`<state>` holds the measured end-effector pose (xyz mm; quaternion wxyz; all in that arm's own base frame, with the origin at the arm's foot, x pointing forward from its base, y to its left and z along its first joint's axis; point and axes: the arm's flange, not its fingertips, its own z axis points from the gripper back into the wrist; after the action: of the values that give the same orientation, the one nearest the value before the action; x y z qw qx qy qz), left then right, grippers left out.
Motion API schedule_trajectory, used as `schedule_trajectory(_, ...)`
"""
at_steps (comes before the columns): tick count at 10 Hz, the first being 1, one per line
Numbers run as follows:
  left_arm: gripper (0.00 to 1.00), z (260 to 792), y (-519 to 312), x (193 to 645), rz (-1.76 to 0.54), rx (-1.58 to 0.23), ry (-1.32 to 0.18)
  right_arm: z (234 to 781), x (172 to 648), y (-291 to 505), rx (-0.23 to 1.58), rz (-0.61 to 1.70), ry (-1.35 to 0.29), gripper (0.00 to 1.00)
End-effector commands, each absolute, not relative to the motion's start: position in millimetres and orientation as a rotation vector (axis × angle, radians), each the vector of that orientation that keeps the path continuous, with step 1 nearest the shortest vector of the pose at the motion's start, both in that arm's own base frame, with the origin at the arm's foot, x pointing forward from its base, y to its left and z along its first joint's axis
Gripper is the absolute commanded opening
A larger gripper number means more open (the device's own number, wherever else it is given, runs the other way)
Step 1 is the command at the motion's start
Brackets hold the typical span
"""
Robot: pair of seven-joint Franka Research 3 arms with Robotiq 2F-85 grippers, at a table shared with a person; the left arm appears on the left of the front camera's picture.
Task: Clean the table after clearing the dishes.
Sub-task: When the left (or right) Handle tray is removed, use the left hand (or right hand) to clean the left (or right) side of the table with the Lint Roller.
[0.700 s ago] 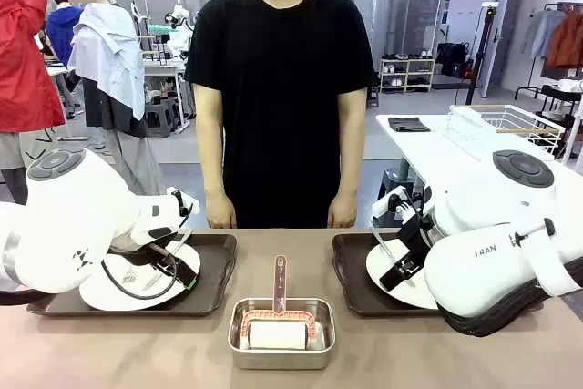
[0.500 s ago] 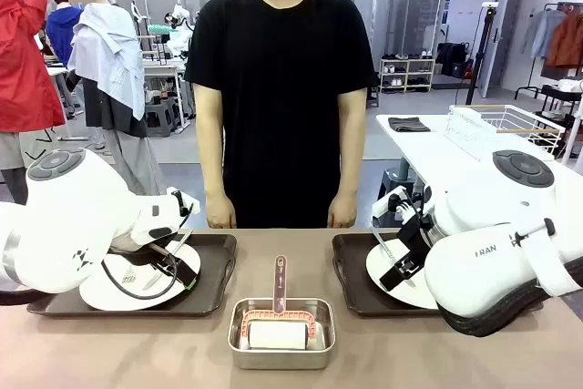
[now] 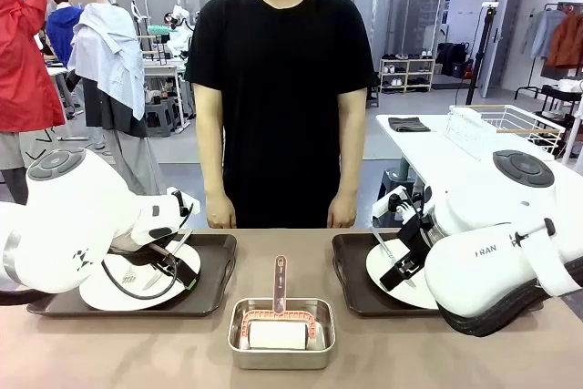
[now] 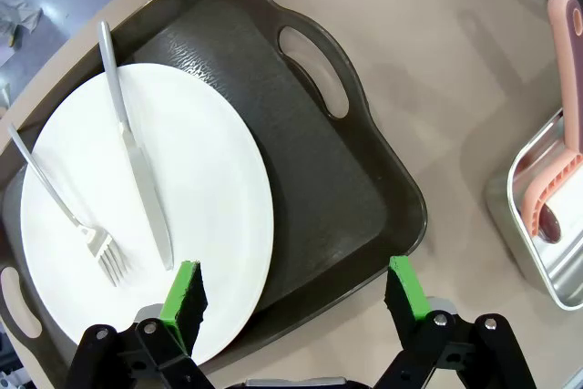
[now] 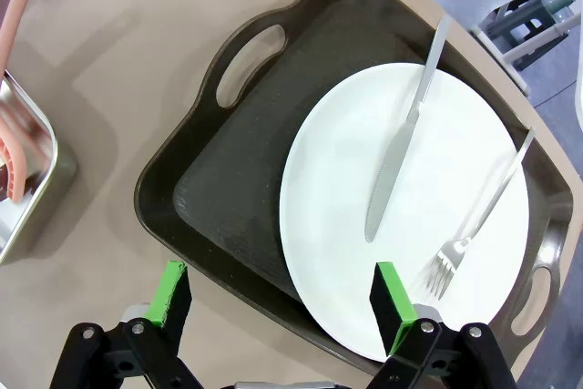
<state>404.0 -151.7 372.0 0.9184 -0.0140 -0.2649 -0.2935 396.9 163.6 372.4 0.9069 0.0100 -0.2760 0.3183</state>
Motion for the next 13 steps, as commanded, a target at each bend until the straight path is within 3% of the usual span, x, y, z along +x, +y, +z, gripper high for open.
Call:
schedule_trajectory(1,1.0,372,-151,404,-0.603,-0.029,-0.545,372,397,164,0.021,0.657,-0.57,1.0)
schedule_trajectory(11,1.0,372,-151,404,-0.603,-0.029,-0.545,372,397,164,0.021,0.657,-0.57,1.0)
schedule_trajectory(13,1.0,390,-145,415,-0.62,-0.016,-0.546,413,419,149,0.046,0.636,-0.619,1.0)
